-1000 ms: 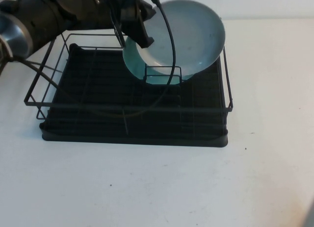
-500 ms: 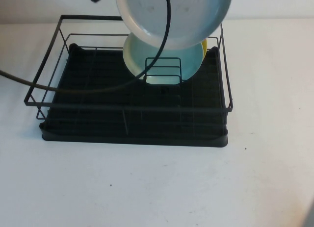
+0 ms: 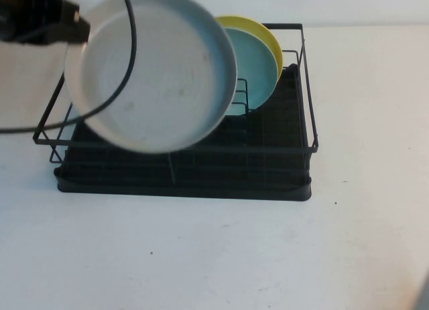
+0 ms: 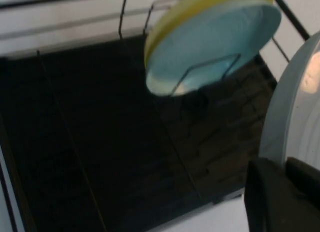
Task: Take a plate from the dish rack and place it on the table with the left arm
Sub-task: Place the plate from the table
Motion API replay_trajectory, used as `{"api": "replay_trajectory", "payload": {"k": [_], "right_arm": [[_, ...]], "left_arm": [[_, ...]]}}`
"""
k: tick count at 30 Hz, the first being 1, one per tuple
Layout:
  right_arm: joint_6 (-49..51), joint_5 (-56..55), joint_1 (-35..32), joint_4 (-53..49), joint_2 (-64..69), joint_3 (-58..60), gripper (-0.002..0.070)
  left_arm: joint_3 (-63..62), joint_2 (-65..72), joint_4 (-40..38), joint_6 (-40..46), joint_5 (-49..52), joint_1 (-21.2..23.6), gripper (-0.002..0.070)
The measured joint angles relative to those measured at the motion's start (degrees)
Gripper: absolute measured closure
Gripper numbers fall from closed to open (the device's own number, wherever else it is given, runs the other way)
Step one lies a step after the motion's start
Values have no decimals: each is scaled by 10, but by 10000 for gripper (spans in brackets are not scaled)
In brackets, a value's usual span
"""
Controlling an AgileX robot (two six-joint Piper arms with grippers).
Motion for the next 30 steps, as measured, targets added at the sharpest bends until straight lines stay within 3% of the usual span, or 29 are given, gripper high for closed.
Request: {"api": "replay_trajectory", "payload": {"k": [4,10,16,22,30], "right_arm": [[0,0,0,0,0,0,696],[0,0,0,0,0,0,696],[0,0,0,0,0,0,696],[0,0,0,0,0,0,696],[0,0,0,0,0,0,696]], "left_arm": [[144,-60,-15,-4,-4,5,675],[412,-205,-99,2,-90,5,675],[600,-258,-154,15,-186,5,675],[666,-241,-212,87,-298,5,675],[669,-154,-313,217,-325,5,675]]}}
